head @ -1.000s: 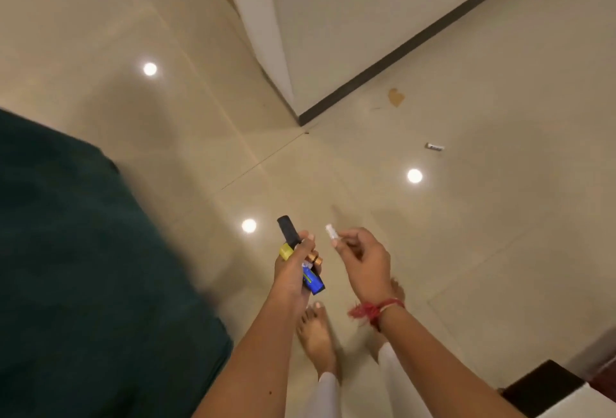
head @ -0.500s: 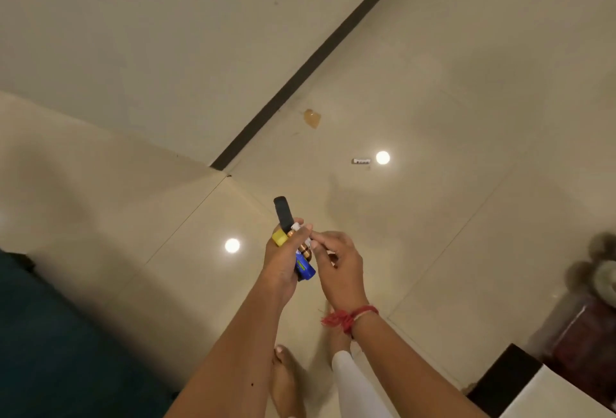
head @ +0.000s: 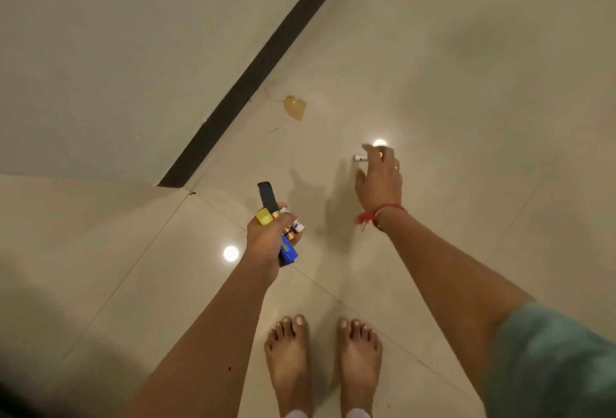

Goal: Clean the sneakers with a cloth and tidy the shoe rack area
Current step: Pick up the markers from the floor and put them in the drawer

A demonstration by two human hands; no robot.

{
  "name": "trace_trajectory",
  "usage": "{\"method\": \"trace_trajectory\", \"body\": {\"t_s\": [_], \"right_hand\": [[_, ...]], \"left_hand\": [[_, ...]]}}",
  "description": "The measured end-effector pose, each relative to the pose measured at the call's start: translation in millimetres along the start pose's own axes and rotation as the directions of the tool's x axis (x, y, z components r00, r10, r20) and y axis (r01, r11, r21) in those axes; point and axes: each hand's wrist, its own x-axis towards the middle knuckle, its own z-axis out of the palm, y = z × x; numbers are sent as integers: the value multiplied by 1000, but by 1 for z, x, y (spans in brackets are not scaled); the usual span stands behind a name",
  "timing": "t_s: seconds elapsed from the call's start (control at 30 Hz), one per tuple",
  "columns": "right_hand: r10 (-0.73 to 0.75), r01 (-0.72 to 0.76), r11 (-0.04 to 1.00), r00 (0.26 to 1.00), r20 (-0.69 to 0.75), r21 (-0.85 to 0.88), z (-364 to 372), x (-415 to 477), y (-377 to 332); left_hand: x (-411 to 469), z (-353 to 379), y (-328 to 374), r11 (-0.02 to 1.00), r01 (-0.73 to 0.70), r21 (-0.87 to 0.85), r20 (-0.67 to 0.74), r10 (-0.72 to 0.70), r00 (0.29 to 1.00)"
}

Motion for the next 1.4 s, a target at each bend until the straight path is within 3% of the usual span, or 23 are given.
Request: {"method": "trace_trajectory", "body": {"t_s": [0.13, 0.33, 0.4, 0.43, 0.47, 0.53, 0.63, 0.77, 1.0, 1.23, 1.4], "right_hand": [[-16, 30, 966, 998, 53, -258, 35, 42, 29], [-32, 68, 905, 995, 92, -420, 24, 25, 42], [95, -69, 970, 990, 101, -235, 7, 0, 33], [188, -185, 982, 976, 111, -37, -7, -16, 22], [273, -296, 935, 953, 134, 197, -25, -33, 7], [346, -396, 733, 917, 199, 553, -69, -73, -33], [307, -353, 537, 928, 211, 766, -152, -142, -95], [395, -370, 394, 895, 208, 842, -269, -224, -159], [424, -240, 421, 905, 45, 875, -431, -305, -224], [521, -139, 399, 848, -99, 906, -503, -393, -227], [618, -55, 406, 752, -229, 912, -524, -469, -206]], "left_hand": [[29, -19, -8, 1000, 19, -7, -40, -19, 999], [6, -36, 8, 999, 14, 39, -61, -11, 998], [-20, -38, 17, 999, 12, 40, -42, -10, 999], [-35, -38, 22, 999, 7, 34, -26, -6, 1000], [-53, -36, 28, 1000, 4, 27, -4, -4, 1000], [-92, -31, 40, 1000, 2, 24, 53, -4, 999], [-165, -18, 63, 997, -4, 81, 160, -9, 987], [-282, 3, 101, 986, -19, 167, 272, -28, 962], [-464, 30, 149, 959, -137, 249, 460, 8, 888], [-563, 45, 137, 910, -246, 333, 623, -17, 782], [-620, 49, 97, 829, -352, 435, 719, -84, 690]]}}
